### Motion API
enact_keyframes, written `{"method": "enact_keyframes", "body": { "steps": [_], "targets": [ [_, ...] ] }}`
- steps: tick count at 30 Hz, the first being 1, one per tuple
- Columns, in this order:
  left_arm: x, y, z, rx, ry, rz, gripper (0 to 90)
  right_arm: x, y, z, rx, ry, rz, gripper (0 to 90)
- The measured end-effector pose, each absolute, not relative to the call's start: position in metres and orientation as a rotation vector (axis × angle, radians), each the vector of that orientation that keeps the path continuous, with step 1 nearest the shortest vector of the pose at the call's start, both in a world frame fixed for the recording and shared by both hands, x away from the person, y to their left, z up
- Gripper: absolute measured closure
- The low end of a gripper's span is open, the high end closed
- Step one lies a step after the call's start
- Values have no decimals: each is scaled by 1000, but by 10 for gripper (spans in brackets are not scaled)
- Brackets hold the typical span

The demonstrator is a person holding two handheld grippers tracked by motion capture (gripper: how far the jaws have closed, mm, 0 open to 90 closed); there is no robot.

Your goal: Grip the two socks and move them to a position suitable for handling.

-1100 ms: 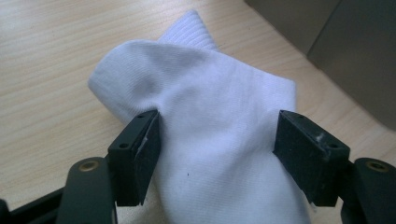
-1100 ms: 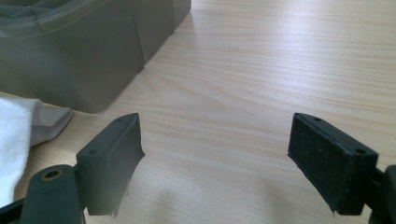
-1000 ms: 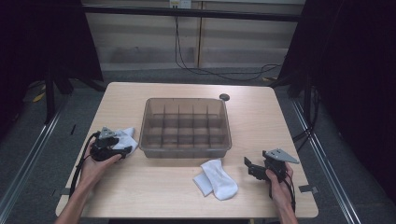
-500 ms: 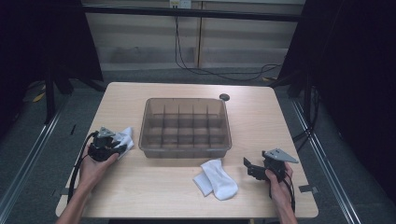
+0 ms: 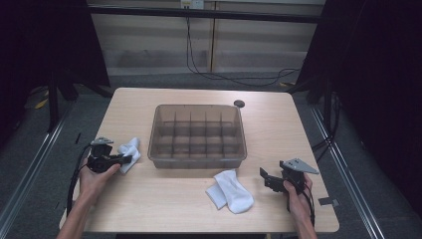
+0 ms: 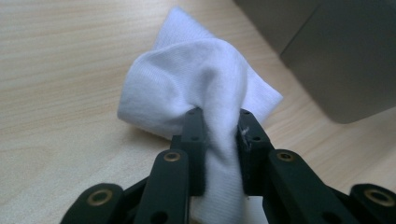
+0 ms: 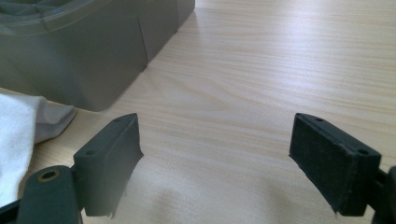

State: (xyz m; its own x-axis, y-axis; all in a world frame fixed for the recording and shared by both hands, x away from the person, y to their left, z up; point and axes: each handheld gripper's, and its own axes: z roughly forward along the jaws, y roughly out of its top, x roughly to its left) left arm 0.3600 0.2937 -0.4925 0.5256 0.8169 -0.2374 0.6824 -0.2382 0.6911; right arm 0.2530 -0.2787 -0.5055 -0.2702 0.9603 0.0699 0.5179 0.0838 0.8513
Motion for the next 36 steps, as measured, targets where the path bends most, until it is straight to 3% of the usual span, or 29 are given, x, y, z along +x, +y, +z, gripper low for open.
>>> {"method": "enact_keyframes", "body": {
  "steps": [10, 36],
  "targets": [
    [352, 304, -476, 1895, 1192, 162, 768, 253, -280, -505, 1460, 1837, 1109, 167],
    [310, 311, -418, 1834, 1076, 141, 767, 253, -281, -506, 1470, 1831, 1114, 149]
  ]
}}
